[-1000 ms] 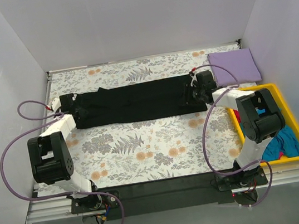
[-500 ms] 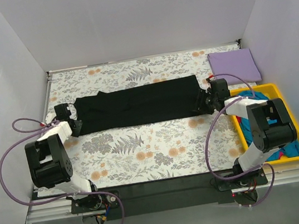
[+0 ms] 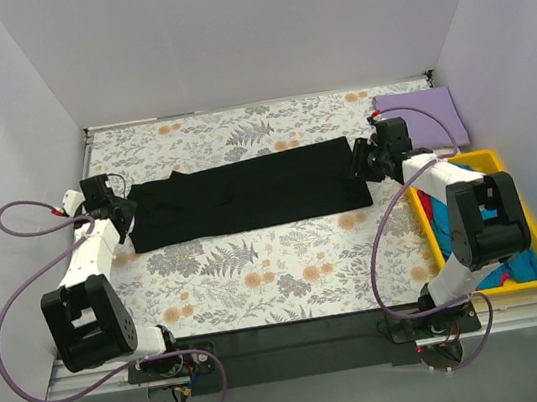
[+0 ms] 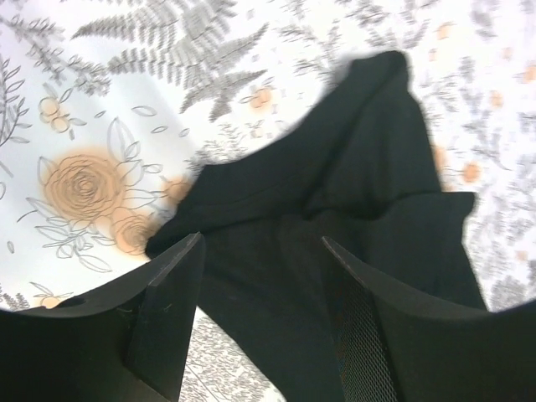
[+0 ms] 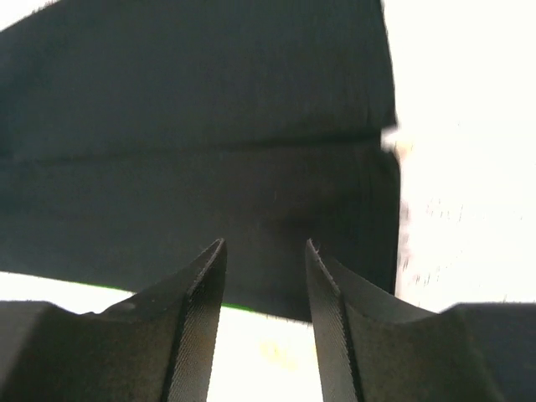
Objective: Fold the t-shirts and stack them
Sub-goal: Fold the tshirt
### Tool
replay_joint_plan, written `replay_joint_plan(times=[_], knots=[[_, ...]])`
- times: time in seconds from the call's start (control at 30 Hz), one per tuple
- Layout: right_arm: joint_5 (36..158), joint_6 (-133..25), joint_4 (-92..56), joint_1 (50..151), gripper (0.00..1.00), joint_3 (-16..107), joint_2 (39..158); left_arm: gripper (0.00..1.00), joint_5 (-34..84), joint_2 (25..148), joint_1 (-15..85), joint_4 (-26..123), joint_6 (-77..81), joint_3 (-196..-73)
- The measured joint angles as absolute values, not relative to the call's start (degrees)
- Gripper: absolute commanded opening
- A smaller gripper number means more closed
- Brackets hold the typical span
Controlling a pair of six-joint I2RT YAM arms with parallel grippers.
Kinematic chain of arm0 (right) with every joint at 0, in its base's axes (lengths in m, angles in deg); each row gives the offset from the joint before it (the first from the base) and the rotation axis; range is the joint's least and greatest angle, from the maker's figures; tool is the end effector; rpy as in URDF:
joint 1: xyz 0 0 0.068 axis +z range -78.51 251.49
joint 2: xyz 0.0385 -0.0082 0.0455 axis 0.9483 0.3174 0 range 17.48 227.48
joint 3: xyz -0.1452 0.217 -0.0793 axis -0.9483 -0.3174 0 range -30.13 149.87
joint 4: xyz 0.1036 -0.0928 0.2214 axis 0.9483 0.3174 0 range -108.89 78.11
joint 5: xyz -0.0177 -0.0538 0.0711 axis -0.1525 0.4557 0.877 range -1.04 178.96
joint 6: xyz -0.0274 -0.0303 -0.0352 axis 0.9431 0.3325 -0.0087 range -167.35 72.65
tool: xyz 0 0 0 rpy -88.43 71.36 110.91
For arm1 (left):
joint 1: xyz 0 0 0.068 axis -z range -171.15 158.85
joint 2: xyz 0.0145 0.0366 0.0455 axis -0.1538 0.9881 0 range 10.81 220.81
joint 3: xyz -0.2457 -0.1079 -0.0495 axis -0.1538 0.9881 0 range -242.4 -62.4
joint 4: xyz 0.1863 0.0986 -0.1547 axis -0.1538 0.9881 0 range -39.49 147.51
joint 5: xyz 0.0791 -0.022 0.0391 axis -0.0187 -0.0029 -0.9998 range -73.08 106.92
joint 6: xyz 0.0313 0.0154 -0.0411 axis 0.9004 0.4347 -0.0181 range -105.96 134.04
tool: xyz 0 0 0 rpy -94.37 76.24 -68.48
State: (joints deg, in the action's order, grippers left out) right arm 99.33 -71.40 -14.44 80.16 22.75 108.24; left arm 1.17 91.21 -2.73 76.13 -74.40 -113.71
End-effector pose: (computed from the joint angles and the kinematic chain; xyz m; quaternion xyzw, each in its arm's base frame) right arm 0.3296 0.0567 0.2011 0.0857 0.9077 0.1927 0.3629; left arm 0.2741 0.0660 0.2188 -0.7499 0.5749 -0.0844 0.3164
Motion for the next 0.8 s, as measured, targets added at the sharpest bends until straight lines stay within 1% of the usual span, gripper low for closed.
replay_joint_plan(times=[0.23, 0.4, 0.57, 0.6, 0.63, 0.8], knots=[[97.9, -69.3, -14.3, 80.0, 0.37, 29.5, 118.3, 0.56, 1.1, 89.5, -0.8, 77.4, -73.1, -115.4], [98.0, -68.1, -14.3, 78.8, 0.38, 33.2, 123.9, 0.56, 1.6, 89.5, 0.1, 77.7, -72.2, -115.3], [97.9, -66.9, -14.3, 77.8, 0.42, 34.6, 124.0, 0.56, 3.1, 89.7, 1.9, 77.7, -70.9, -115.4], [97.9, -66.6, -14.3, 77.7, 0.45, 34.6, 123.8, 0.56, 3.4, 89.8, 2.4, 77.7, -70.7, -115.4], [97.9, -66.6, -14.1, 77.7, 0.46, 34.6, 123.5, 0.56, 3.8, 90.0, 3.1, 77.7, -70.5, -115.4], [98.0, -66.6, -13.5, 79.0, 0.48, 31.2, 117.5, 0.57, 4.9, 91.8, 7.2, 77.6, -69.9, -115.8]])
